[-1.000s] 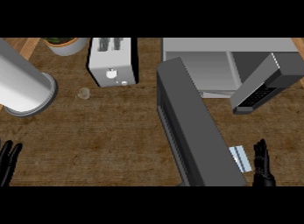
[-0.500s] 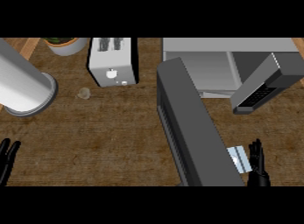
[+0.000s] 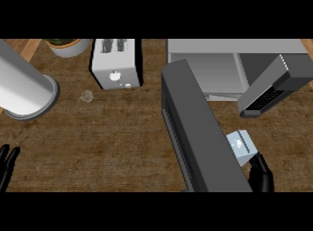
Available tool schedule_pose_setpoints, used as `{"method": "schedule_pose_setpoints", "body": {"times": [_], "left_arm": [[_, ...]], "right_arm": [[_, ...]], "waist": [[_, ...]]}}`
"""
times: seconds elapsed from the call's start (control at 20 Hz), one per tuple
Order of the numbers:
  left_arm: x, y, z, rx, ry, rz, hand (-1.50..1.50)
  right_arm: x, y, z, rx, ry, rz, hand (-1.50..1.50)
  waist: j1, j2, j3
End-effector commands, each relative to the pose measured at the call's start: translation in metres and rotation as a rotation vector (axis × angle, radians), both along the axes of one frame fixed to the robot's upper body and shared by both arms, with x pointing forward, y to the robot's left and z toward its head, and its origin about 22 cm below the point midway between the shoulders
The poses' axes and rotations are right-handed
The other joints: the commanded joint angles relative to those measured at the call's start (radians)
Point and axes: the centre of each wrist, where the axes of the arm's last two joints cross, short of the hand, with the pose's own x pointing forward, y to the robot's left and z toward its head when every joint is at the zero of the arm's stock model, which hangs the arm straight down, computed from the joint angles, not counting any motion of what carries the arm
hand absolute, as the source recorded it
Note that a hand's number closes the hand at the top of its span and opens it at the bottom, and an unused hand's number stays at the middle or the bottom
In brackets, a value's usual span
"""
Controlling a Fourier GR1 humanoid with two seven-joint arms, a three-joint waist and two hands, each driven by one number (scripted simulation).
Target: Pick up the milk, place it into the microwave and close the microwave
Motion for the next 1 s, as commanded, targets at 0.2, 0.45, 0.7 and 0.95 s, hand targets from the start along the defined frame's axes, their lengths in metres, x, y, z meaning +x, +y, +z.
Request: {"method": "schedule_pose_setpoints", "body": {"times": [0.2, 0.45, 0.7, 0.95], "left_arm": [[0.003, -0.001, -0.006, -0.009, -0.004, 0.005, -1.50], [0.004, 0.005, -0.002, 0.015, -0.007, 0.016, -1.50], [0.005, -0.003, -0.004, -0.013, -0.023, -0.049, -1.50], [-0.001, 0.003, -0.003, 0.004, 0.002, -0.031, -1.50]], "right_arm": [[0.000, -0.014, 0.008, 0.121, -0.119, 0.025, 1.50], [0.012, 0.016, 0.010, 0.166, -0.105, 0.241, 1.50], [0.101, -0.060, 0.072, 0.153, -0.099, 0.550, 1.50], [0.123, -0.070, 0.080, 0.149, -0.100, 0.721, 1.50]], "waist": [[-0.002, 0.000, 0.000], [0.001, 0.001, 0.000], [0.051, 0.012, 0.004], [0.032, 0.008, 0.003]]}}
